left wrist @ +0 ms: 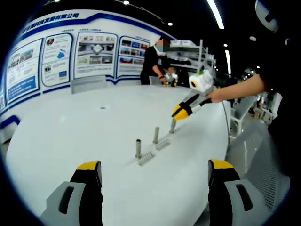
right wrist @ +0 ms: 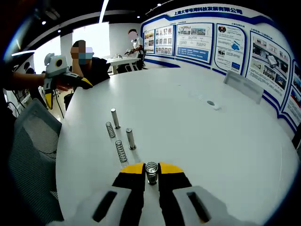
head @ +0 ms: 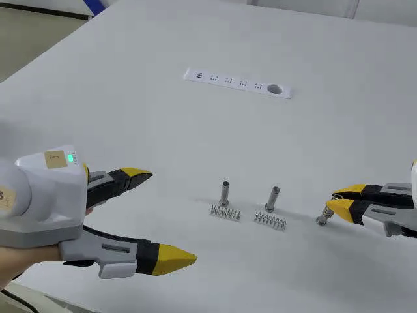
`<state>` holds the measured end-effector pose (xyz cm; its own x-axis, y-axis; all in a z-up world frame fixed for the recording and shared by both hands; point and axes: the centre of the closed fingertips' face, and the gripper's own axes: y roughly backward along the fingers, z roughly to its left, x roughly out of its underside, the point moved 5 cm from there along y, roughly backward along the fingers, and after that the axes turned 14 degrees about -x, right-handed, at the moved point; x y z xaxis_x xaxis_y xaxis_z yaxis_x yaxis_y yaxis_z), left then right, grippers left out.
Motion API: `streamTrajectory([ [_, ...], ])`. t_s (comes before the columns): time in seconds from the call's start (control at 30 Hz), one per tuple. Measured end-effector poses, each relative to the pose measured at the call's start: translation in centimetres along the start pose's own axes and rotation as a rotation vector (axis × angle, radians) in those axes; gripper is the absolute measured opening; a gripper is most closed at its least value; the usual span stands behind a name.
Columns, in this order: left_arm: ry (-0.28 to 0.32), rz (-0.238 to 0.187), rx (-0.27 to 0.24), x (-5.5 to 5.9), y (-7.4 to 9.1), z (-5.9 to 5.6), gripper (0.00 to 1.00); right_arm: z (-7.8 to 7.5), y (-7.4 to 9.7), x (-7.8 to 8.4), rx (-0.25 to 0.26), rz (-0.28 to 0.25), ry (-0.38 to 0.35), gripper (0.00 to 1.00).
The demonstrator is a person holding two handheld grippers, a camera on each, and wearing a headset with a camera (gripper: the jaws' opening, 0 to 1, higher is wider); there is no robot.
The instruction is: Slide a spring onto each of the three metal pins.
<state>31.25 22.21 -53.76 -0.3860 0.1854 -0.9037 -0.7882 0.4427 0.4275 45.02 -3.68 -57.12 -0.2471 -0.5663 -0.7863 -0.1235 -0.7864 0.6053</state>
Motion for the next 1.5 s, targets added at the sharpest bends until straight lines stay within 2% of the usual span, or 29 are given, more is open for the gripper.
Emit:
streamTrajectory([
  [0.37, -0.021, 0.015, -0.006, 0.0, 0.0, 0.0, 0.95, -0.2, -0.9, 1.1, -0.007, 0.042, -0.007, 0.11],
  [0.63, 0.004, -0.012, -0.018, -0.8, 0.0, 0.1, 0.93, -0.1, -1.1, 1.4, -0.004, 0.032, -0.015, 0.12],
  [0.87, -0.007, -0.004, -0.021, -0.8, 0.3, 0.3, 0.93, -0.2, -0.9, 1.4, 0.006, 0.040, -0.014, 0.13],
  [0.97, -0.008, -0.002, -0.023, -0.7, 0.4, 0.3, 0.93, -0.2, -0.5, 0.9, 0.022, 0.018, -0.022, 0.20],
  [1.17, -0.014, 0.004, -0.021, -0.6, 0.6, 0.3, 0.93, 0.3, 0.7, -0.9, 0.047, -0.026, 0.019, 0.20],
  [1.33, -0.015, 0.004, -0.019, -0.7, 0.5, 0.1, 0.93, 1.8, 0.8, -2.8, 0.022, -0.079, 0.040, 0.20],
  [1.5, -0.018, 0.006, -0.009, -0.7, 0.4, -0.1, 0.93, 3.8, -0.8, -3.9, -0.045, -0.108, 0.048, 0.21],
])
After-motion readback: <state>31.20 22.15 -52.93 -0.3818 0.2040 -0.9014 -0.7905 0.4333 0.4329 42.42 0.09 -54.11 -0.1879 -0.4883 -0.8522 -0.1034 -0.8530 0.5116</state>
